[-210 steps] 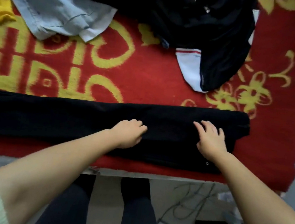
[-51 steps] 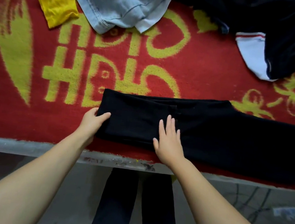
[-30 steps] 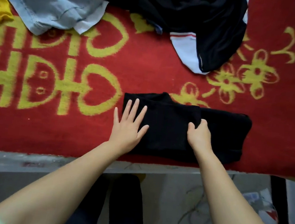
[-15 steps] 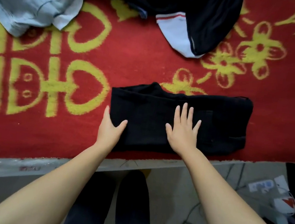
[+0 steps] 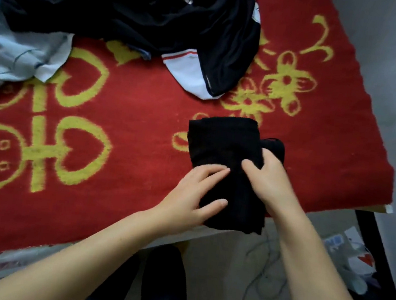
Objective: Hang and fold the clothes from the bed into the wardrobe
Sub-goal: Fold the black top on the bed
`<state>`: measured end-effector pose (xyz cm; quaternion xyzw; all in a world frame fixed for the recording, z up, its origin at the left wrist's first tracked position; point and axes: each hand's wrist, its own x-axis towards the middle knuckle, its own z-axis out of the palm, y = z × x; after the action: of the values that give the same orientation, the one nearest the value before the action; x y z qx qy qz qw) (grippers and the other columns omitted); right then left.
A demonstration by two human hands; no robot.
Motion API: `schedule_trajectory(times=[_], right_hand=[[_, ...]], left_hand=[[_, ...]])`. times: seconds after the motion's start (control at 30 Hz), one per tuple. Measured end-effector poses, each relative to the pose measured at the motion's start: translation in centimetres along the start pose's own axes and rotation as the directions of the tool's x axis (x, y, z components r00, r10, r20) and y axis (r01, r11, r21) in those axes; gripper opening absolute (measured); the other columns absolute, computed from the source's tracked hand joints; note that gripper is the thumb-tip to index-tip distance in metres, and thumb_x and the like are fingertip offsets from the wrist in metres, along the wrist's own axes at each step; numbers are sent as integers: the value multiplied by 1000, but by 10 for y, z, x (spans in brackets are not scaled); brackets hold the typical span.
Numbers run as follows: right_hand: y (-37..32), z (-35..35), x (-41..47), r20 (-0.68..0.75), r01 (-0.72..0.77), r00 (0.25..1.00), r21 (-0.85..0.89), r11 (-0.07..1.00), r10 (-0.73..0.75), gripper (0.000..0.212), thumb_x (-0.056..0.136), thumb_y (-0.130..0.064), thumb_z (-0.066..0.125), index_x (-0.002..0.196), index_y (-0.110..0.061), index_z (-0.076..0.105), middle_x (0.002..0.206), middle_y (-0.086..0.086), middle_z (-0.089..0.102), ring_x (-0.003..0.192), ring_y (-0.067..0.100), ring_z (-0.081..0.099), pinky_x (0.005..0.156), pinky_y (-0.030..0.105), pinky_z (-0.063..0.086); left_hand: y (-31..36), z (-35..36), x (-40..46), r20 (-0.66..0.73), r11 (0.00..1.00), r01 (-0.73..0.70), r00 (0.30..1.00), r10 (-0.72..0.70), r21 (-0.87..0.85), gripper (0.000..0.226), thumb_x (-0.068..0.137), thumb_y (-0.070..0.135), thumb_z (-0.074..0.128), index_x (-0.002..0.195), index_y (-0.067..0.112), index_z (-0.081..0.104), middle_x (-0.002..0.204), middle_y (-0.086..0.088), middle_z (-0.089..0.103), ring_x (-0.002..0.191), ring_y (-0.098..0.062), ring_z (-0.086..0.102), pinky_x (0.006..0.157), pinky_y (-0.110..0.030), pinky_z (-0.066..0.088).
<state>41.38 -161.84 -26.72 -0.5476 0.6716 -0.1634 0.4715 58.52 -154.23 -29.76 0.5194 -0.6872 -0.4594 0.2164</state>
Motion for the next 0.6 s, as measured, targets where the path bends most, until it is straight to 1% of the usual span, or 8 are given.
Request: schedule_trajectory(times=[0.07,0.13,0.2,0.27,0.33,0.43,0.53,0.6], right_hand=[[17,-40,11,-95,0,995,-54,999,-5,12,85,-13,56,91,-22,61,88,-8,64,79,9,61,67,21,47],[35,-77,27,-165,-34,986,-123,992,13,12,85,-15,56,94,-22,60,89,-6,64,80,13,60,64,25,42],[55,-101,46,-218,-80,975,-218,973,31,20,86,-17,56,105,-20,60,97,-1,64,91,21,60,70,28,39],[75,-105,66,-282,-158,957,-330,931,63,31,89,-19,53,121,-17,55,110,7,62,103,29,58,78,33,41],[95,-93,82,-378,-252,922,-413,875,87,43,95,-18,48,137,-18,44,129,13,54,117,33,51,95,42,40],[119,-48,88,-432,-261,901,-482,836,33,55,100,-29,40,152,-23,22,155,9,27,144,27,21,115,54,11],[144,5,76,-290,-214,955,-558,802,52,63,99,-49,25,153,-32,-2,162,3,-5,148,25,-13,110,63,-10],[159,27,70,-289,-231,955,-568,790,72,63,96,-54,16,149,-35,-13,161,2,-10,147,27,-17,109,64,-15]], left_hand=[[-8,16,29,-65,982,-22,997,35,190,62,97,45,39,151,26,17,155,16,6,146,-5,-3,120,-35,0],[-22,32,61,-39,922,-7,999,24,386,61,99,50,28,151,30,3,156,12,-11,144,-9,-19,118,-43,-10],[-36,49,89,42,812,-53,998,35,582,61,96,56,15,148,33,-7,154,9,-21,142,-14,-27,116,-50,-13],[-47,64,113,98,715,-104,994,50,691,61,93,59,6,146,34,-13,154,6,-23,141,-16,-28,114,-55,-15],[-57,79,131,99,668,-91,995,26,739,63,92,61,1,146,34,-14,157,3,-20,141,-17,-28,112,-56,-18],[-68,94,145,36,638,-24,999,-6,769,64,92,63,1,147,34,-12,159,0,-15,143,-20,-24,110,-56,-21],[-76,101,146,33,642,-64,998,60,764,64,94,61,13,150,32,0,159,-2,-6,147,-23,-10,112,-60,-12],[-84,104,142,54,622,-115,992,116,775,65,95,61,19,151,31,8,160,-4,1,148,-25,-2,112,-62,-7]])
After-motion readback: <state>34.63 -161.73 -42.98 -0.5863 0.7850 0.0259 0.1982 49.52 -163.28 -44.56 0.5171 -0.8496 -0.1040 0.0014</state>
